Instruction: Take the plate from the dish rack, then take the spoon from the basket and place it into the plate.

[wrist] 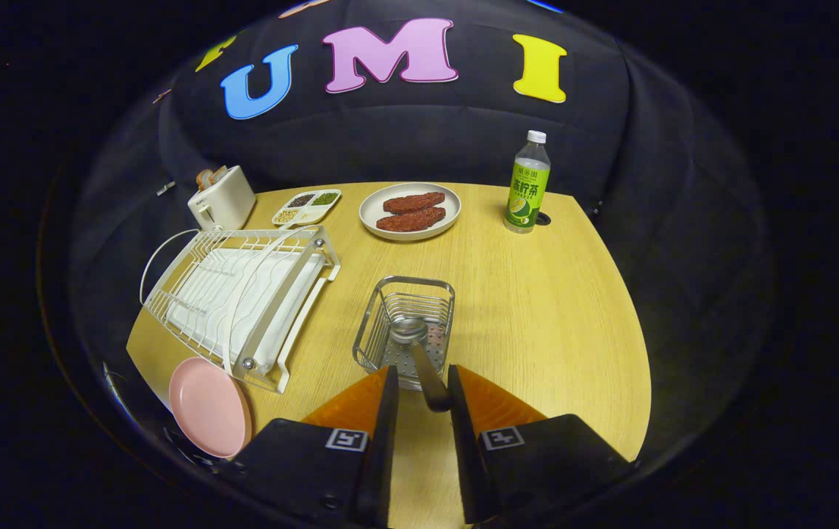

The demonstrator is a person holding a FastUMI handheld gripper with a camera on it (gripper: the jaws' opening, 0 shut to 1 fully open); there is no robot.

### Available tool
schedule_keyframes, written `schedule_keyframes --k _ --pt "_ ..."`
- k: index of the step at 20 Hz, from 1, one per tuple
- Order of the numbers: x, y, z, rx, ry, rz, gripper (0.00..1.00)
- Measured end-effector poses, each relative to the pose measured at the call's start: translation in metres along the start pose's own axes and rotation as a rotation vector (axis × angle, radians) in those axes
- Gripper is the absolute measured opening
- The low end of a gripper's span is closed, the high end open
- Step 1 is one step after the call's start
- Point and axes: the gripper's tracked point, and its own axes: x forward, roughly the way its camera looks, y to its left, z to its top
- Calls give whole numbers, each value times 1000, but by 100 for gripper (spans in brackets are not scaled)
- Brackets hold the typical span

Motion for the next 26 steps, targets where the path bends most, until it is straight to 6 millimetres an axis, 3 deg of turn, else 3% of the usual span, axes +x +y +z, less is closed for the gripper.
schedule_keyframes --k 2,9,12,19,26 --pt "2 3 1 11 -1 8 22" --pt "0 6 10 71 7 40 11" --pt "-7 -3 34 78 -33 14 12" --pt "-38 -1 97 82 -183 10 11" --pt "-98 23 163 62 -343 20 11"
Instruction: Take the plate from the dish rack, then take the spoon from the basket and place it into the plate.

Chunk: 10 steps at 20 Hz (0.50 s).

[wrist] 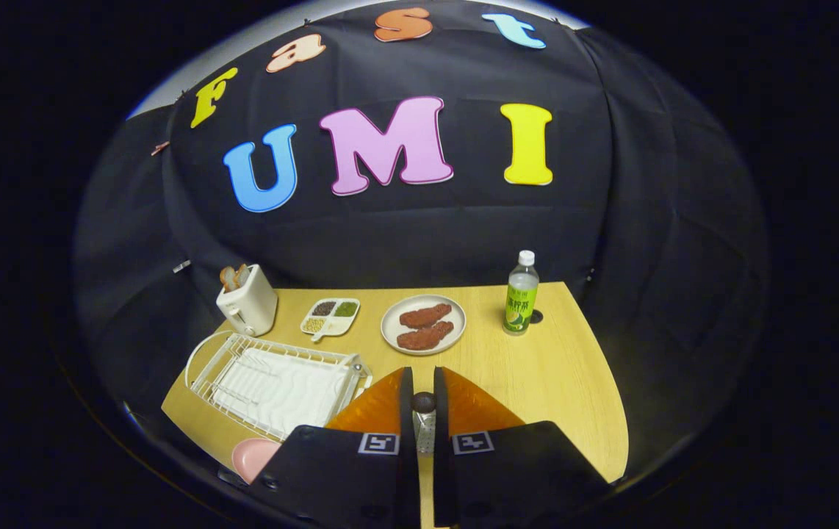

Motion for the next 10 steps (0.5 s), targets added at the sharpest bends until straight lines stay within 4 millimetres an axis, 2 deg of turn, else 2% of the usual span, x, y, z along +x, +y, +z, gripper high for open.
schedule_keyframes --k 2,5,7,10 --pt "-16 18 22 -12 -34 24 11" --pt "-38 56 38 -35 -54 85 11" --pt "-53 90 35 -33 -35 151 11" --pt "-70 145 10 -22 31 257 11"
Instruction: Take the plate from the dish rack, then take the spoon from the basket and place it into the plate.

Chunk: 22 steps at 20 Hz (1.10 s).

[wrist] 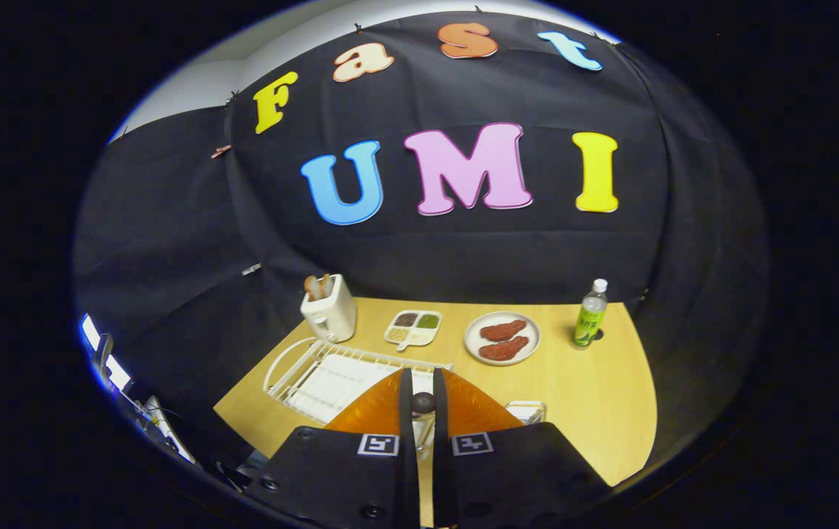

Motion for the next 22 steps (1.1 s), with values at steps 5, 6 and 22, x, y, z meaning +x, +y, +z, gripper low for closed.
schedule_keyframes --k 5,6,22 --pt "10 73 -55 26 97 122 11" --pt "14 82 -70 27 117 132 11" --pt "89 113 -228 63 246 147 11"
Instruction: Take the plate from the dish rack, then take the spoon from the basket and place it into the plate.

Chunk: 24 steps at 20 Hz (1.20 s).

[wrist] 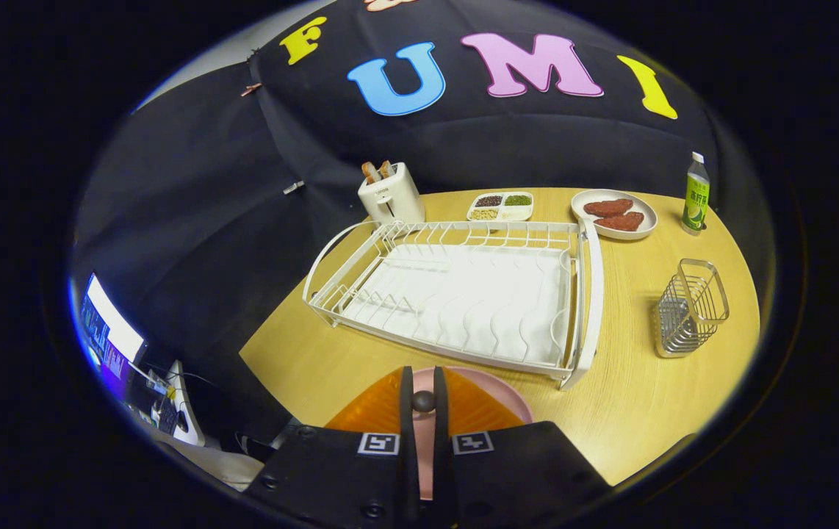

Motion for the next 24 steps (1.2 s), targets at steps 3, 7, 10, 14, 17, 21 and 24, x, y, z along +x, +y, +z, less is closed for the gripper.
schedule_keyframes --k 3,7,10,14,17,21,24 --pt "-5 -10 -19 19 65 11 13" --pt "-10 -30 -51 0 146 -30 22" --pt "-12 -51 -69 -34 185 -102 37" --pt "-17 -74 -74 -53 179 -183 67" --pt "-23 -79 -72 -53 161 -207 97" --pt "-41 -73 -46 -68 95 -208 99" --pt "-60 -65 -10 -92 2 -217 99"
